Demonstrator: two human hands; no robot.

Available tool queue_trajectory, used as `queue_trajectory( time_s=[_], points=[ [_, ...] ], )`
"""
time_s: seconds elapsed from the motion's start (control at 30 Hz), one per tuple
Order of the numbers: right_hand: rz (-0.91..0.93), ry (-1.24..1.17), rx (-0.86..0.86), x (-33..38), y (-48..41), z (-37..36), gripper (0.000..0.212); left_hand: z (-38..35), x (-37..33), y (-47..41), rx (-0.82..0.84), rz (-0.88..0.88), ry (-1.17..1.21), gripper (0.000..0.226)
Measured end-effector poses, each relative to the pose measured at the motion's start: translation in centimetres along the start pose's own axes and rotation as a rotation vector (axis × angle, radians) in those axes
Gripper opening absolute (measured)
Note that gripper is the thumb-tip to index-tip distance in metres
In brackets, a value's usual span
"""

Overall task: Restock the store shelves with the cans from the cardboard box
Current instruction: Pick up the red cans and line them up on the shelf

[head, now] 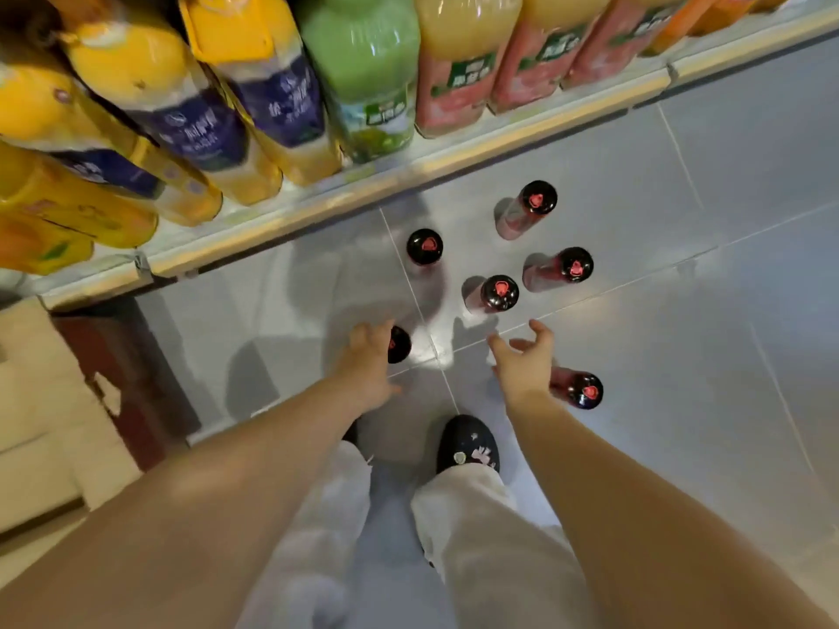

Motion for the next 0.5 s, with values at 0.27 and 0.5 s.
queue_trajectory(
  time_s=[0.27, 0.5],
  points=[
    [0.091, 0.094, 0.046, -5.4, -8.9, -3.7, 0.11, -1.0, 1.1, -8.3, -0.104, -0.275, -0.047, 0.072],
    [0.277, 0.097, -0.003, -1.3, -12.2, -4.3, 0.092, 4.9, 5.5, -10.7, -0.241, -0.039, 0.572, 0.067]
  ],
)
Point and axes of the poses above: each hand's wrist, its own y-axis away from the middle knuckle, its own z-axis out of the back of the hand, x = y × z, the point moved 10 cm from there along -y, towards the middle knuckle, and after that the axes turned 1 degree about -z, right-handed, at the moved point
